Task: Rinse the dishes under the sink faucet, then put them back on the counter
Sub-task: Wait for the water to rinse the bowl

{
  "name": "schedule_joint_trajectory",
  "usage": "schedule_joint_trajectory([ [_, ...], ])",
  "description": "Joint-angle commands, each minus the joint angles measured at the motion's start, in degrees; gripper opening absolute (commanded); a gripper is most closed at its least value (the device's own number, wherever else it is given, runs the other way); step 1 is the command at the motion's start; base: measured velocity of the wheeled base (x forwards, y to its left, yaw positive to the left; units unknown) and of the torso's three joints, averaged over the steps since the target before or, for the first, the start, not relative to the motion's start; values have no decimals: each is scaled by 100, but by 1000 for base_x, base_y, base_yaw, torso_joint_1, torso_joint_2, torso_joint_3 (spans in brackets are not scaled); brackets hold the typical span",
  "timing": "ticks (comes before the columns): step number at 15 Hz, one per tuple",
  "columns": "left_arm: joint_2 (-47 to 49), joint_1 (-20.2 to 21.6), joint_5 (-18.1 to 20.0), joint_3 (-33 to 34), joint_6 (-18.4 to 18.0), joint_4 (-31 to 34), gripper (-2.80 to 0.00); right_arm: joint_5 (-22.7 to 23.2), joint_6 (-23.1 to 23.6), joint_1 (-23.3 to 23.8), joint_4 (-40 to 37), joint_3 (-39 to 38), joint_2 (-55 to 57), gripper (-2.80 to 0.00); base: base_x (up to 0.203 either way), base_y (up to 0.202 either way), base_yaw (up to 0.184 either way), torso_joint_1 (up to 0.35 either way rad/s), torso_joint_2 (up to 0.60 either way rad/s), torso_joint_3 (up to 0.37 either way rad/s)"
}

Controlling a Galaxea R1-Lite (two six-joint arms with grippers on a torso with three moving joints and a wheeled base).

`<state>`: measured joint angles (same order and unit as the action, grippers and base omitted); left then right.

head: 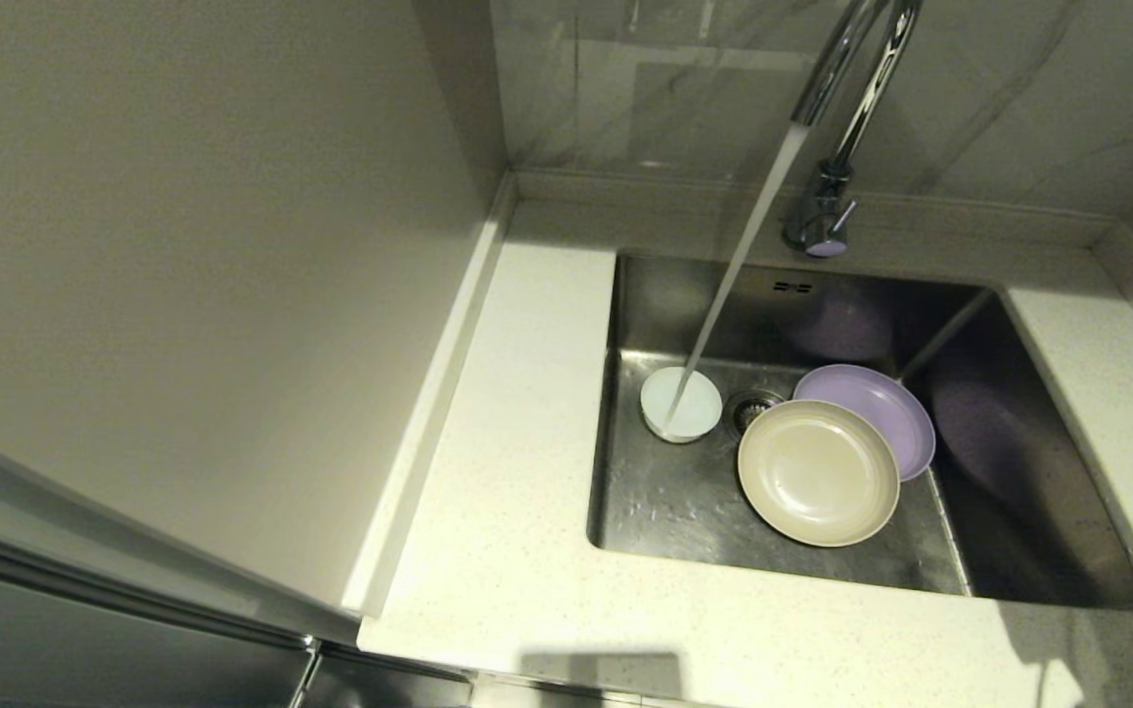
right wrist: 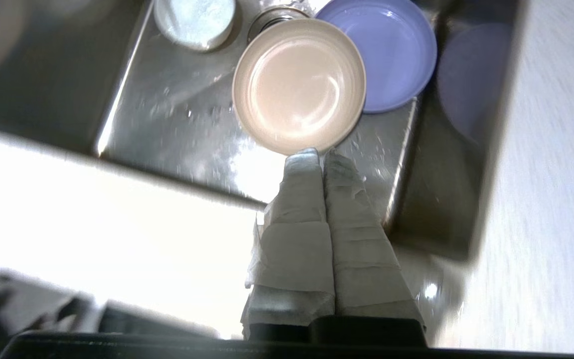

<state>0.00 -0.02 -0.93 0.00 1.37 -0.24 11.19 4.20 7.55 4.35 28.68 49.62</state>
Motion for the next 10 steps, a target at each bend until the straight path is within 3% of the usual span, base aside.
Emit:
schedule_joint_trajectory([
  [1,-9,2,-4,0,4,-2,-280,-25,142,-41,240,-1263,-2036,-280,0,0,0,0,0,0],
  [3,-9,2,-4,0,4,-2,-280,-147,289,-180,420,-2168,-2972,-280,0,0,0,0,0,0],
  [5,-9,2,-4,0,4,-2,-280,-711,316,-463,444,-2855,-3436,-280,0,0,0,0,0,0],
  [7,-9,2,-4,0,4,-2,-280,-1109,222,-685,60,-2863,-4183,-280,0,0,0,0,0,0],
  [10,-9,2,-4,0,4,-2,-280,-1013,112,-777,-421,-2866,-4953,-280,0,0,0,0,0,0],
])
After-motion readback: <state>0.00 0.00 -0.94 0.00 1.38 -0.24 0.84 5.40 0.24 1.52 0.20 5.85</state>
